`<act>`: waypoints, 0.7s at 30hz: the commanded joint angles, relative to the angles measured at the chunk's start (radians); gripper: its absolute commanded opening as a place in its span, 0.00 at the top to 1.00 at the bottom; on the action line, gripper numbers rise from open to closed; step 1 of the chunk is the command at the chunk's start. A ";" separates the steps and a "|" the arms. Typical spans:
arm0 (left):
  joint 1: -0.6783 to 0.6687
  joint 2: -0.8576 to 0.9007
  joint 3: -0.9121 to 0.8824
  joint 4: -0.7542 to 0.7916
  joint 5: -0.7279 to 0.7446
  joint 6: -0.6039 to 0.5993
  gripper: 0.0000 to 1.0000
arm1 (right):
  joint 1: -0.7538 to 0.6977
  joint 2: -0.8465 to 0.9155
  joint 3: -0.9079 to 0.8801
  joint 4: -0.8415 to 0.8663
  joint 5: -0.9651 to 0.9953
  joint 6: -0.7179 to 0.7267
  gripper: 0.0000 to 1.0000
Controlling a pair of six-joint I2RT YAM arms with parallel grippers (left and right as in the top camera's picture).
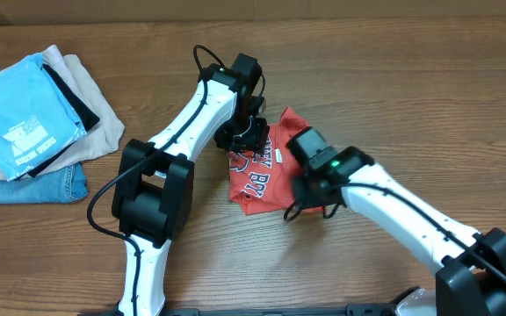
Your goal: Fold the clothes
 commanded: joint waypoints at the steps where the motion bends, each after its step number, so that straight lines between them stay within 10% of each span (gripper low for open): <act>1: -0.007 0.004 -0.011 0.000 -0.012 0.016 0.37 | -0.092 -0.001 0.000 -0.014 0.139 0.143 0.96; 17: -0.007 0.004 -0.011 -0.007 -0.009 0.015 0.37 | -0.142 -0.021 0.064 -0.087 0.099 0.114 0.79; 21: -0.007 0.004 -0.011 -0.006 -0.008 0.015 0.37 | -0.148 -0.029 0.182 -0.035 0.051 -0.061 0.62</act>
